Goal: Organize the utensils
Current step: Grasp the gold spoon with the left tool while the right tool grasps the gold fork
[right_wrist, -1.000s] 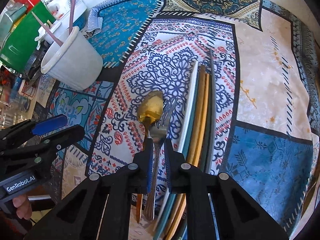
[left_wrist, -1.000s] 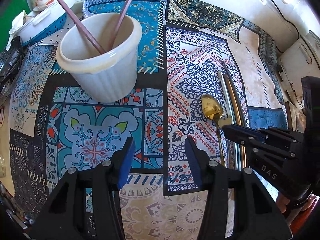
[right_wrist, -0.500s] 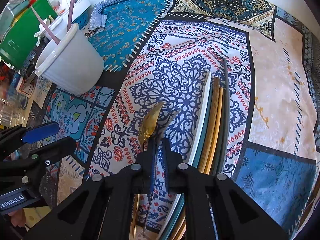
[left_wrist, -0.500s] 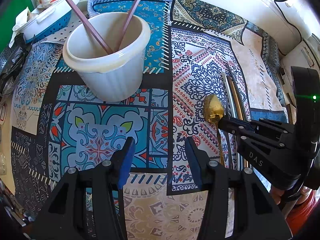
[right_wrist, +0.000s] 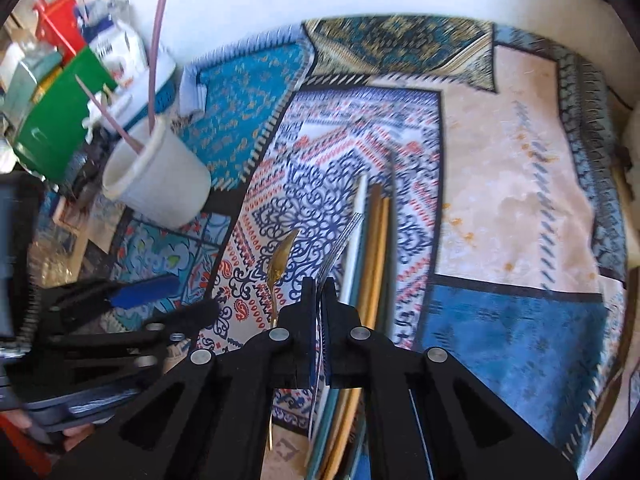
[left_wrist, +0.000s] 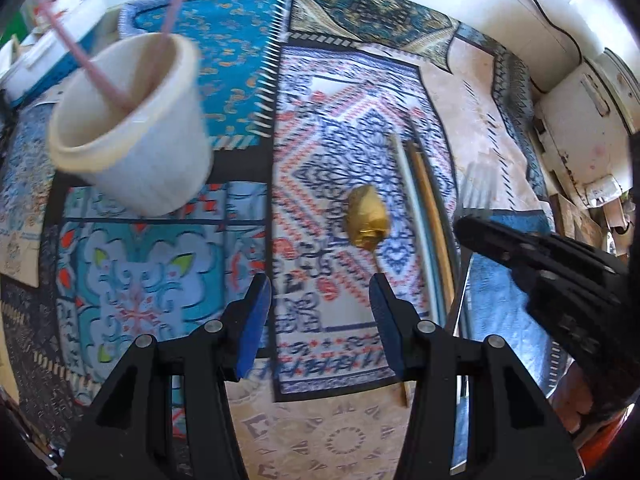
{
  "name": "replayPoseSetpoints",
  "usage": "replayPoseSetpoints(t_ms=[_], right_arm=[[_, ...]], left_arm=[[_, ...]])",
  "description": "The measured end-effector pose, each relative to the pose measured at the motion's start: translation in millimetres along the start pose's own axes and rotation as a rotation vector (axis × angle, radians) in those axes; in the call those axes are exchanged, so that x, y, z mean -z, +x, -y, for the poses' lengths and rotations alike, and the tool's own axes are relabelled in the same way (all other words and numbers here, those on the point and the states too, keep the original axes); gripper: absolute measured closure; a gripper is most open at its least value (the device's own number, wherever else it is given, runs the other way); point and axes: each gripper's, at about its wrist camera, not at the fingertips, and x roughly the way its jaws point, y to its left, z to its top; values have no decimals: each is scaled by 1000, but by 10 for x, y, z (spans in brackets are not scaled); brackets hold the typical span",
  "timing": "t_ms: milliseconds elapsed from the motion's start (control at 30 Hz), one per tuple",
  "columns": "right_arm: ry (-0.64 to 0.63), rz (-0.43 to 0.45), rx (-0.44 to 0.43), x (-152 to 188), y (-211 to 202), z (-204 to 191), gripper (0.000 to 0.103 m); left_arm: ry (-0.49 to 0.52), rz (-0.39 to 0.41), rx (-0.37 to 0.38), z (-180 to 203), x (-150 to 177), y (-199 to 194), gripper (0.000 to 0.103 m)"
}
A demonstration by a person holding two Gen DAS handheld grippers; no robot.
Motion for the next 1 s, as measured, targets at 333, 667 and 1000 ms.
replayPoseSetpoints(t_ms=[333, 667, 1000], right_arm=[[31, 114, -9, 40, -470, 62, 101], [24, 165, 3, 40, -662, 83, 101], [33, 186, 7, 12, -727, 70, 101]], left_arm=[[15, -58, -9, 257, -102, 334, 76], [48, -16, -61, 383, -155, 422, 88], [29, 20, -29, 241, -147, 216, 103]])
